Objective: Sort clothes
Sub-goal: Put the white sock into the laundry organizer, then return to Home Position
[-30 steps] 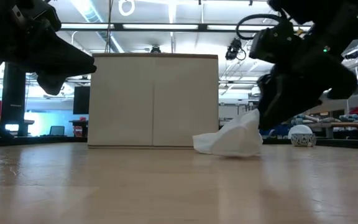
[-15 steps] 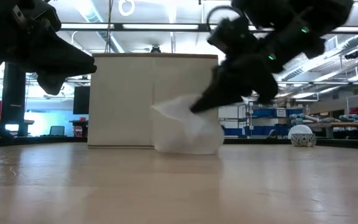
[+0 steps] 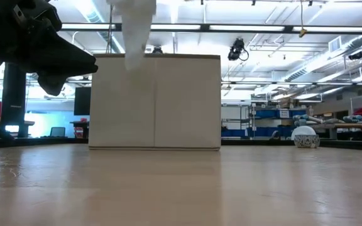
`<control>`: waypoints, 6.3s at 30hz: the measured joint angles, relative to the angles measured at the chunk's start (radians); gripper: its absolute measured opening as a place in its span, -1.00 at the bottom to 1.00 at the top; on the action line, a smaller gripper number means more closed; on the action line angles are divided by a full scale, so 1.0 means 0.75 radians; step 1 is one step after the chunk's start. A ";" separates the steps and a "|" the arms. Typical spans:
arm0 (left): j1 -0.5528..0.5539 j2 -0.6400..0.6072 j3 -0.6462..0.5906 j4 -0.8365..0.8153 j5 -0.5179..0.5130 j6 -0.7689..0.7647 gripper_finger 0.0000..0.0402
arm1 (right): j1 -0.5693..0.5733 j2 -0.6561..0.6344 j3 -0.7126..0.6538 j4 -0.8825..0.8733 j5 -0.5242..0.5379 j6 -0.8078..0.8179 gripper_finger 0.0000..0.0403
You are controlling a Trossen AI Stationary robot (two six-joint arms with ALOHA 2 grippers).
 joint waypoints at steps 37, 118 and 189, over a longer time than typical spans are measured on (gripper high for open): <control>0.000 -0.001 0.001 -0.008 -0.003 0.027 -0.51 | -0.557 0.098 -0.097 -0.373 -0.330 1.001 0.31; 0.493 -1.451 -0.202 -0.927 0.840 0.593 -0.51 | -0.168 -1.357 -0.777 -1.107 -0.370 1.273 0.42; 0.493 -1.444 -0.202 -0.891 0.837 0.591 -0.51 | 0.005 -1.371 -1.741 -0.327 -0.141 1.218 0.43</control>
